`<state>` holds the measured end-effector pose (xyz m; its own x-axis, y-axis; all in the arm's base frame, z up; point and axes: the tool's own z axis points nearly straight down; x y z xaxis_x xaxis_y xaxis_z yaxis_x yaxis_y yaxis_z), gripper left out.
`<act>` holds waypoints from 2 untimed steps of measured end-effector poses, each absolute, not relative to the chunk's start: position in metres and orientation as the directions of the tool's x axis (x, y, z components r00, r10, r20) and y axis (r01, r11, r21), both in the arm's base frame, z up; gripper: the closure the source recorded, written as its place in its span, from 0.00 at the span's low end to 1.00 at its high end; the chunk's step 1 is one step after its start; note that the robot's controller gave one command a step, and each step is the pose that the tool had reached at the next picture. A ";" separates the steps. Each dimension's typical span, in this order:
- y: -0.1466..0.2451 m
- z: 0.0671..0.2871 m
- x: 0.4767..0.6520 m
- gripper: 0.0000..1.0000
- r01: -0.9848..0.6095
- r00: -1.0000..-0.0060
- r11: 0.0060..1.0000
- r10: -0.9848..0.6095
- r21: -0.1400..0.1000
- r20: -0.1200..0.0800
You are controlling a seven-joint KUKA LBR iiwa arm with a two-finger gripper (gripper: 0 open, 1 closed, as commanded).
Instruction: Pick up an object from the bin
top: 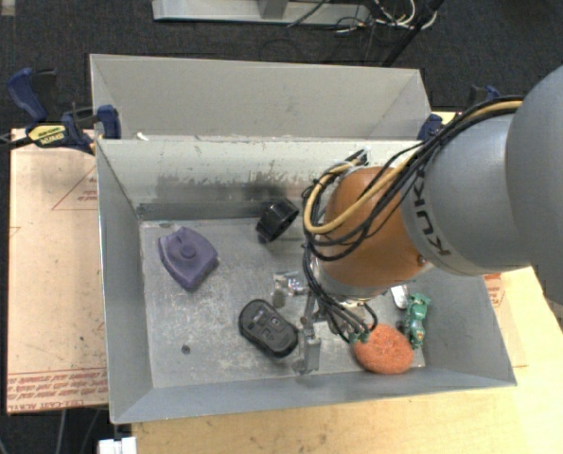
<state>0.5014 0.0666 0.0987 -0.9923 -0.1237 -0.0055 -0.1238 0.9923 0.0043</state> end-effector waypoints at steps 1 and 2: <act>0.071 0.081 0.488 1.00 -0.383 -0.924 0.924 -0.383 0.003 -0.014; 0.071 0.081 0.487 1.00 -0.383 -0.924 0.924 -0.383 0.003 -0.013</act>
Offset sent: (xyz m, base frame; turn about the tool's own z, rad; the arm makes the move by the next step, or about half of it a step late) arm 0.0000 0.0000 0.0000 0.0000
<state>0.4873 0.0709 0.0806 -0.9237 -0.3829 -0.0129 -0.3830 0.9238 0.0033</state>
